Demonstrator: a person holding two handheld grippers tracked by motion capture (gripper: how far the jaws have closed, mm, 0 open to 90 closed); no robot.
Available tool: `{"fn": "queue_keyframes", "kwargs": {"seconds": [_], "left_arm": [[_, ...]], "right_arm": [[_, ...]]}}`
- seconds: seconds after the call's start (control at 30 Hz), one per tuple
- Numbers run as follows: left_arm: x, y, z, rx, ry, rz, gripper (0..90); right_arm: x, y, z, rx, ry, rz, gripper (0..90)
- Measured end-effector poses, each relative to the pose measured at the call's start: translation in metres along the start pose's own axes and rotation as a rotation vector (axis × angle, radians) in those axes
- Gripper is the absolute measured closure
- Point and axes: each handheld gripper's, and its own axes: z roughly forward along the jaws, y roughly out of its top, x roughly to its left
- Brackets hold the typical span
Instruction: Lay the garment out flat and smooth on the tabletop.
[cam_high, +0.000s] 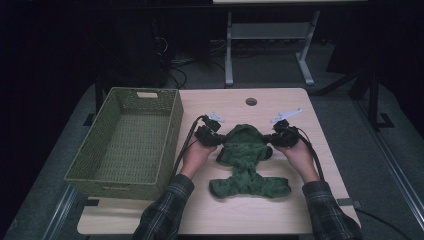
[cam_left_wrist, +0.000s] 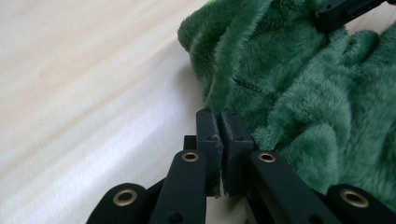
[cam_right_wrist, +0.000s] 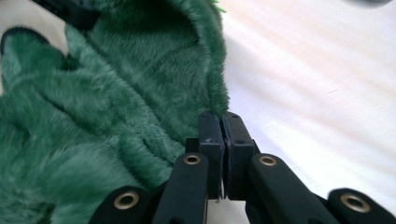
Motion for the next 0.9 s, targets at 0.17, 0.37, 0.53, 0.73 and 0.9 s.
{"fn": "queue_keyframes", "kwargs": {"seconds": [0.17,0.37,0.53,0.73,0.9], "left_arm": [[0.001,0.016,0.005,-0.036,0.038,0.025,87.1],[0.013,0.013,0.021,-0.033,0.045,-0.017,88.0],[0.022,0.004,0.037,-0.008,0.037,-0.033,88.3],[0.022,0.000,0.047,0.010,0.049,-0.013,87.7],[0.021,0.005,0.036,-0.030,0.061,-0.011,72.0]], "right_arm": [[-0.019,0.010,-0.016,-0.005,-0.026,0.010,88.0],[-0.038,-0.004,-0.011,0.007,-0.018,0.059,88.9],[-0.045,-0.020,0.004,0.031,-0.012,0.098,89.2],[-0.045,-0.024,0.014,0.043,-0.025,0.094,89.0],[-0.041,-0.021,0.010,0.030,-0.041,0.091,74.4]]}}
